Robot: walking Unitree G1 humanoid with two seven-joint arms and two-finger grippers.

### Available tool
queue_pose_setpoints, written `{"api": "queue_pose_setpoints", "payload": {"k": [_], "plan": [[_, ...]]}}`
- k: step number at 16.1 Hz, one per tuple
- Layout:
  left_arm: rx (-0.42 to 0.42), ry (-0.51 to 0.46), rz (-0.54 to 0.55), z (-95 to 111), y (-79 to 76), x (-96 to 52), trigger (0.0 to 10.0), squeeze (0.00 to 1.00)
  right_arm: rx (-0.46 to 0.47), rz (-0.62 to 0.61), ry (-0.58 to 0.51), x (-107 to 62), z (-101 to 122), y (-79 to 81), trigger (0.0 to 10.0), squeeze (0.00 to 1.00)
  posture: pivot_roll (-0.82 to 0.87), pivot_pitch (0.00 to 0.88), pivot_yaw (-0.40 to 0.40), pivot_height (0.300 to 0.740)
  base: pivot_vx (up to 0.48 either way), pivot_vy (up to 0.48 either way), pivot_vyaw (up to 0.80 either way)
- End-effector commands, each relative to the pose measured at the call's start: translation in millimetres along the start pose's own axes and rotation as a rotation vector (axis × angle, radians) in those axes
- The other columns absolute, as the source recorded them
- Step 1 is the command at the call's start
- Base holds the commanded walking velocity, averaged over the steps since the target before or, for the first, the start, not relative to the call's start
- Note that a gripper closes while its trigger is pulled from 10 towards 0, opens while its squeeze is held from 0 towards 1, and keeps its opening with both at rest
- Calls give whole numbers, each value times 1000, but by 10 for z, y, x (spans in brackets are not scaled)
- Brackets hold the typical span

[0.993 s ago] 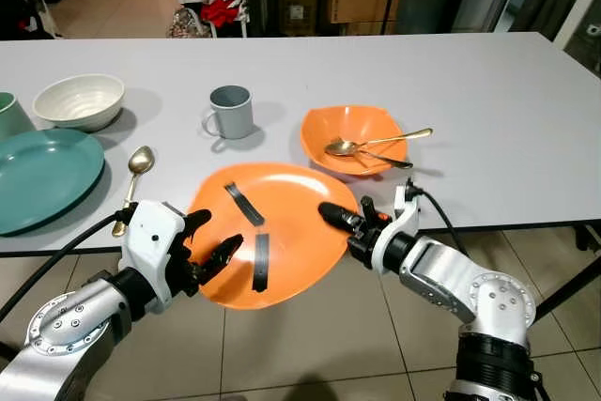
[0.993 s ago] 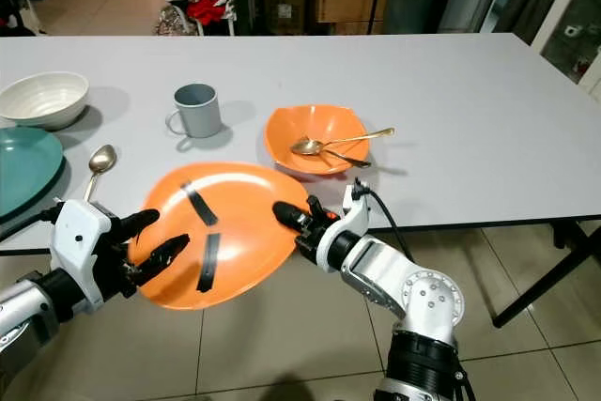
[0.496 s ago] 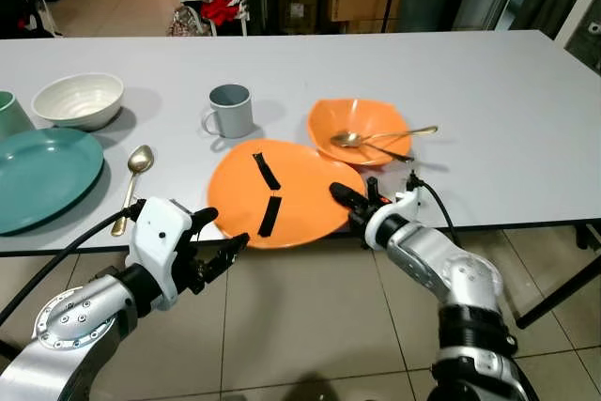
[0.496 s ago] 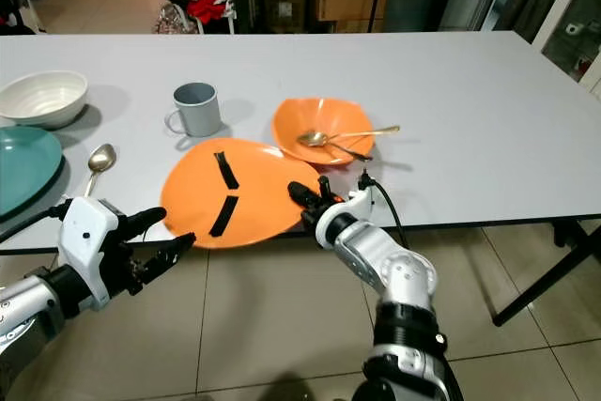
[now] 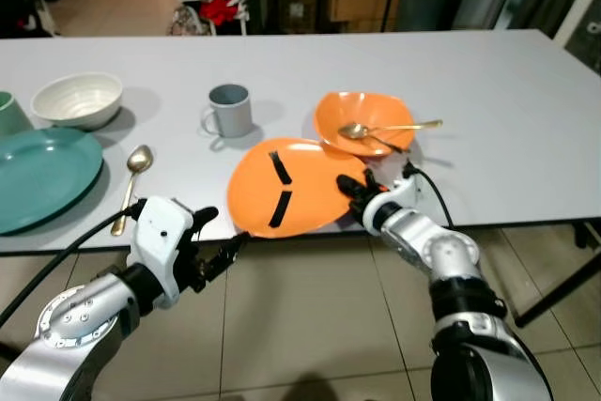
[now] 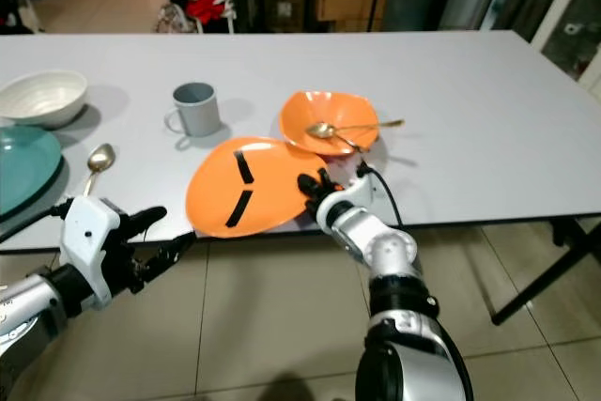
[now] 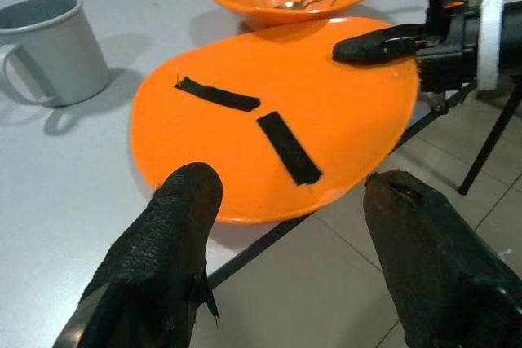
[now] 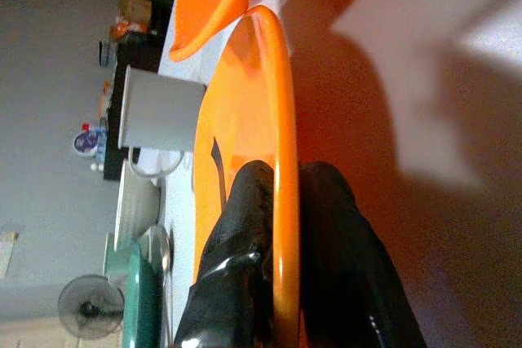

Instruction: Setting the table

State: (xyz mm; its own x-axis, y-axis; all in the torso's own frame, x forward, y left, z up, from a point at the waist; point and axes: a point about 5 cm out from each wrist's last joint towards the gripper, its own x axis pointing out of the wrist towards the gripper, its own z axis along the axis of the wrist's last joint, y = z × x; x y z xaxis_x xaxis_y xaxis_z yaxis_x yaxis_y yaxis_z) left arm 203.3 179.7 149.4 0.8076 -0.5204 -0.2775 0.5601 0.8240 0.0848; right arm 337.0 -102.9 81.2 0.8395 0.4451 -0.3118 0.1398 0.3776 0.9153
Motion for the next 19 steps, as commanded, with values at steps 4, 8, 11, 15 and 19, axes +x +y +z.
{"api": "queue_pose_setpoints", "payload": {"k": [4, 8, 11, 15, 19], "plan": [[6, -3, 6, 22, -4, 30, 10000, 0, 6, 27, -127, 51, 177, 0, 10000, 0, 20, 0, 26, 740, 0, 0, 0], [8, 1, 5, 32, -4, 34, 10000, 0, -32, -29, -158, 167, 127, -7, 10000, 0, 32, 3, 38, 740, 0, 0, 0], [8, 0, 17, 44, -8, 39, 10000, 0, -62, -44, -146, 266, 32, 93, 10000, 0, 48, 27, 34, 740, 0, 0, 0], [3, 5, 20, 44, -43, 23, 10000, 0, -45, -89, -144, 320, -54, 103, 10000, 0, 66, 48, 24, 740, 0, 0, 0], [-2, 11, 30, 37, -57, 5, 10000, 0, -43, -116, -149, 333, -105, 84, 10000, 1000, 73, 61, 15, 740, 0, 0, 0]]}}
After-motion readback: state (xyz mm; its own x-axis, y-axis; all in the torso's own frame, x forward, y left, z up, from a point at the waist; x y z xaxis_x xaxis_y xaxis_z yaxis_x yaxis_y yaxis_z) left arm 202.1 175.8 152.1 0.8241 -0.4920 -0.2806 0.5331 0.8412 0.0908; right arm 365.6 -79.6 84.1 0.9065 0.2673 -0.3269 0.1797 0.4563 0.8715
